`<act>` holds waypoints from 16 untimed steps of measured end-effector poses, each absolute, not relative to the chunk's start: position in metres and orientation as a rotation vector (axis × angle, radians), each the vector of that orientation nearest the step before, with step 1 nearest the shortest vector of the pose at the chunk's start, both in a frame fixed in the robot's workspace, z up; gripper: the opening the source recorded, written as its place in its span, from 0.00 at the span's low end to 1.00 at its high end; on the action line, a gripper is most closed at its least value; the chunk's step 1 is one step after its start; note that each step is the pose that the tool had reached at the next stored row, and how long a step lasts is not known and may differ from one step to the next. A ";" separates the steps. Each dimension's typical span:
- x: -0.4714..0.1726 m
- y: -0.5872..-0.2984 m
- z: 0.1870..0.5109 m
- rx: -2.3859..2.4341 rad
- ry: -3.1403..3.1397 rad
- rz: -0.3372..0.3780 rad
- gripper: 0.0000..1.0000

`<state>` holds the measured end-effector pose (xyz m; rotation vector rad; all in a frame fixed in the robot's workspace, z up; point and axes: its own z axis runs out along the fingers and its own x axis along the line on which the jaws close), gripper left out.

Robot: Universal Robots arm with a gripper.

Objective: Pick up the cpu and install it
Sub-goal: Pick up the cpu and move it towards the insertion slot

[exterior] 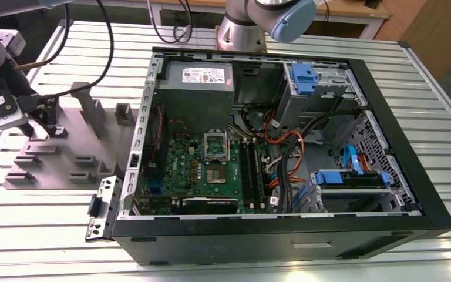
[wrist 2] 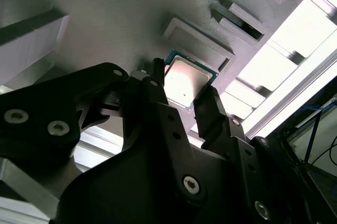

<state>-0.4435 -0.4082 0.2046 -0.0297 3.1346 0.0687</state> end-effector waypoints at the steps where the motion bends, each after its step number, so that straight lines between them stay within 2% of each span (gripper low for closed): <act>1: -0.444 -0.408 0.205 -0.030 3.135 0.069 0.47; 16: -0.444 -0.408 0.206 -0.030 3.135 0.069 0.47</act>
